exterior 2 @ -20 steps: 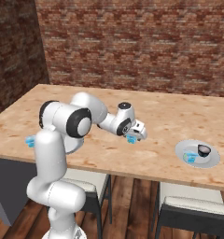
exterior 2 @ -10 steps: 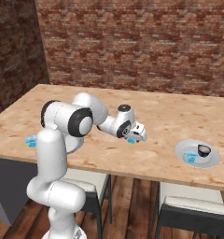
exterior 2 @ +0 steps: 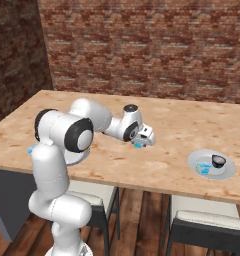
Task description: Place two yogurt containers on each plate.
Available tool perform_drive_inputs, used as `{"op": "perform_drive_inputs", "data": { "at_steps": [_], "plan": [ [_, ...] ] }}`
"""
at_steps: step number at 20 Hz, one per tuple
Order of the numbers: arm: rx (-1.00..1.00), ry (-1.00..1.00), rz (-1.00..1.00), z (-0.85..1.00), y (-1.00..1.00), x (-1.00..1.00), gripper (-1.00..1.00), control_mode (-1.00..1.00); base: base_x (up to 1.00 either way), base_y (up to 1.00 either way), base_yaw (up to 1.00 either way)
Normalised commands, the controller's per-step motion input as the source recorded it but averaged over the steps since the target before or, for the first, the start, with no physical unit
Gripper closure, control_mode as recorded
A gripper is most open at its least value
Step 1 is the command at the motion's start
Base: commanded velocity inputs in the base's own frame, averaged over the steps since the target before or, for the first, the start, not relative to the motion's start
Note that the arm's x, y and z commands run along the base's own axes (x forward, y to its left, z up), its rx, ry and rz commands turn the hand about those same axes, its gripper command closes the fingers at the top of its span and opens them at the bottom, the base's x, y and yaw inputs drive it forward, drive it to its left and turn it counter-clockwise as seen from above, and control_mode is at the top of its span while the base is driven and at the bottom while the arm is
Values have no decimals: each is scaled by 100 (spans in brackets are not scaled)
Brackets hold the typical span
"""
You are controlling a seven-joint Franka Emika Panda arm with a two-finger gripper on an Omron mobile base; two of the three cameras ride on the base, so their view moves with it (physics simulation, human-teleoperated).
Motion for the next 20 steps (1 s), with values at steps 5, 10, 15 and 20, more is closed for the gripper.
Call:
{"op": "perform_drive_inputs", "data": {
  "at_steps": [5,10,15,20],
  "plan": [
    [1,0,9,95,91,-61,100,-100,0,0,0],
    [6,1,18,35,100,-40,100,-100,0,0,0],
    [21,0,12,-1,100,-2,100,-100,0,0,0],
    [9,0,7,-6,100,0,100,-100,0,0,0]
  ]
}}
